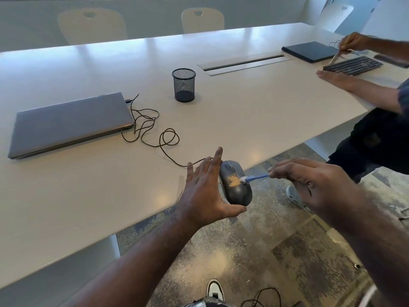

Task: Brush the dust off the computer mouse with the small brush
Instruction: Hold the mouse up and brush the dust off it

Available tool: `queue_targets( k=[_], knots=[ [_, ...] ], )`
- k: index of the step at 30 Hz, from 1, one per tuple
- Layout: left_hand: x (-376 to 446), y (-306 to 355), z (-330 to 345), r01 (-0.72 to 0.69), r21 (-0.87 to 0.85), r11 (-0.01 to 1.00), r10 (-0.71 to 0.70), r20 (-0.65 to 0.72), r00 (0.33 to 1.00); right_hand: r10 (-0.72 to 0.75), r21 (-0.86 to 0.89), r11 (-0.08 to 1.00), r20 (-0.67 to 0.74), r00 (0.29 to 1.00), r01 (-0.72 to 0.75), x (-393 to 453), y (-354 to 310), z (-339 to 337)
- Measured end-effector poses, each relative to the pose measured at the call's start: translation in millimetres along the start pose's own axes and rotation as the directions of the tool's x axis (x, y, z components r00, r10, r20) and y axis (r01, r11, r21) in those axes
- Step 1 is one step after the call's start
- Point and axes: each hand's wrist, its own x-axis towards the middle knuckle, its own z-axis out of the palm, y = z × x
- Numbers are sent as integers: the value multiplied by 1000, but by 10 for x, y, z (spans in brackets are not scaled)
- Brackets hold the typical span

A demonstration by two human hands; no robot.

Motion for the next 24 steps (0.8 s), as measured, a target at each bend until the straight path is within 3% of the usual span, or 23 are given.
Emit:
queue_targets(
  k=[7, 13, 19, 24],
  knots=[
    [-4, -9, 12, 12, 8, 1000, -12, 2, 1000, 35, 80, 996, -69, 997, -29, -33, 50, -36],
    [9, -33, 10, 19, 7, 1000, -19, -8, 1000, 52, 51, 997, 16, 999, -53, -79, 98, -6],
    [8, -25, 29, 16, 3, 1000, -16, -13, 1000, 65, 94, 994, -93, 994, -56, -92, 90, -30],
    [10, -4, 9, 10, 13, 1000, -10, -24, 1000, 45, 67, 997, -21, 999, -43, -98, 49, 27]
  ],
)
